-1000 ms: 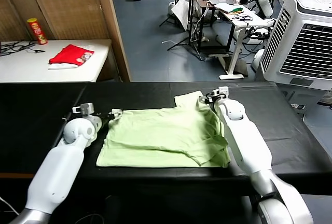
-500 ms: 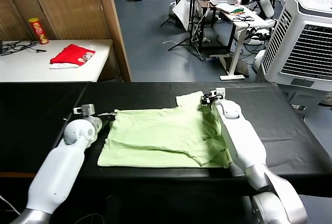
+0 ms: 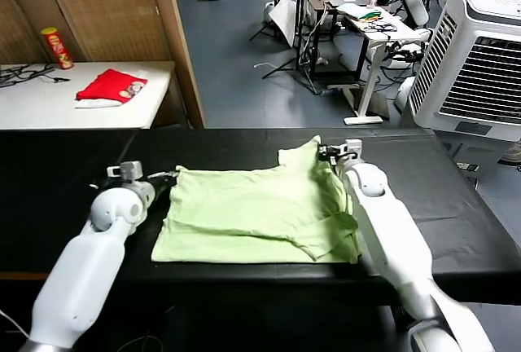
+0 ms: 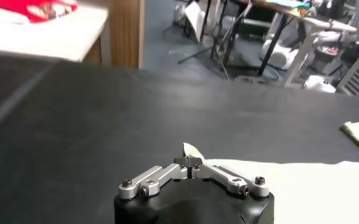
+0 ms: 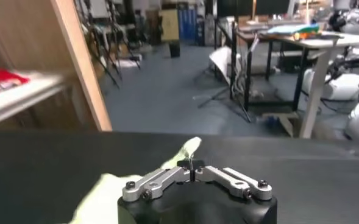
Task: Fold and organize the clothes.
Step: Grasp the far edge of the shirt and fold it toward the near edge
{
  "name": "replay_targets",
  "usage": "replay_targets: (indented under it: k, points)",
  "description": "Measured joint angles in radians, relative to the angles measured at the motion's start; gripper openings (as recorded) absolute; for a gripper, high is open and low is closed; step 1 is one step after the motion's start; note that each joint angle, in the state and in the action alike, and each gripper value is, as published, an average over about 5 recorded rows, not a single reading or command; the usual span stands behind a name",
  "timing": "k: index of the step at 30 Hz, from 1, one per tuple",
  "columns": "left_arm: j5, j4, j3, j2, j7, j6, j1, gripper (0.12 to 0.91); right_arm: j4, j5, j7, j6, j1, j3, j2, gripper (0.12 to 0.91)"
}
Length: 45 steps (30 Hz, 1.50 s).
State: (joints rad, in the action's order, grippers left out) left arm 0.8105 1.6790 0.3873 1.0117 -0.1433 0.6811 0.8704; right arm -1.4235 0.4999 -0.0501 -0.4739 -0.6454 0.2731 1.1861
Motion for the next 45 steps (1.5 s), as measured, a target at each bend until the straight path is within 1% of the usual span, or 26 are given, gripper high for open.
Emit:
replay_targets:
  k: [7, 10, 14, 18, 21, 26, 30, 33, 35, 36, 37, 39, 40, 42, 43, 44, 45]
  points:
    - [0.008, 0.176, 0.074, -0.031, -0.025, -0.005, 0.153, 0.128, -0.221, 0.034, 0.037, -0.036, -0.172, 0.049, -0.096, 0.122]
    - [-0.011, 0.232, 0.108, -0.03, -0.036, -0.017, 0.215, 0.128, -0.292, 0.03, 0.057, -0.051, -0.236, 0.063, -0.123, 0.122]
    - [-0.03, 0.297, 0.156, -0.022, -0.051, -0.03, 0.298, 0.128, -0.37, 0.028, 0.092, -0.076, -0.317, 0.083, -0.144, 0.122]
    - [-0.043, 0.346, 0.199, -0.016, -0.052, -0.039, 0.376, 0.128, -0.448, 0.021, 0.117, -0.108, -0.407, 0.1, -0.152, 0.122]
    - [-0.047, 0.375, 0.227, -0.01, -0.052, -0.042, 0.429, 0.128, -0.506, -0.005, 0.126, -0.137, -0.474, 0.112, -0.15, 0.122]
    - [-0.069, 0.416, 0.259, 0.006, -0.046, -0.045, 0.508, 0.128, -0.576, -0.045, 0.126, -0.164, -0.564, 0.121, -0.143, 0.122]
    - [-0.101, 0.44, 0.272, 0.025, -0.044, -0.049, 0.567, 0.128, -0.611, -0.051, 0.123, -0.168, -0.616, 0.133, -0.134, 0.122]
    - [-0.117, 0.453, 0.281, 0.037, -0.044, -0.047, 0.599, 0.131, -0.635, -0.05, 0.111, -0.172, -0.65, 0.15, -0.132, 0.122]
    - [-0.125, 0.461, 0.287, 0.042, -0.044, -0.043, 0.617, 0.164, -0.649, -0.049, 0.101, -0.175, -0.67, 0.164, -0.132, 0.14]
    - [-0.127, 0.464, 0.29, 0.045, -0.044, -0.041, 0.626, 0.197, -0.657, -0.049, 0.097, -0.176, -0.681, 0.171, -0.133, 0.153]
    - [-0.129, 0.468, 0.293, 0.047, -0.044, -0.039, 0.634, 0.247, -0.664, -0.049, 0.095, -0.176, -0.691, 0.178, -0.133, 0.176]
    - [-0.13, 0.478, 0.301, 0.052, -0.044, -0.033, 0.651, 0.345, -0.681, -0.048, 0.094, -0.175, -0.713, 0.195, -0.135, 0.248]
    - [-0.131, 0.484, 0.305, 0.054, -0.045, -0.029, 0.659, 0.412, -0.69, -0.046, 0.094, -0.174, -0.723, 0.205, -0.135, 0.289]
    - [-0.132, 0.497, 0.314, 0.058, -0.046, -0.02, 0.676, 0.513, -0.71, -0.038, 0.096, -0.172, -0.738, 0.225, -0.136, 0.397]
    - [-0.132, 0.503, 0.318, 0.06, -0.047, -0.016, 0.683, 0.579, -0.718, -0.033, 0.097, -0.171, -0.74, 0.233, -0.135, 0.447]
    - [-0.131, 0.509, 0.323, 0.061, -0.047, -0.014, 0.69, 0.63, -0.725, -0.027, 0.099, -0.169, -0.74, 0.239, -0.133, 0.514]
    - [-0.13, 0.515, 0.327, 0.063, -0.048, -0.014, 0.694, 0.674, -0.729, -0.024, 0.103, -0.167, -0.736, 0.244, -0.13, 0.564]
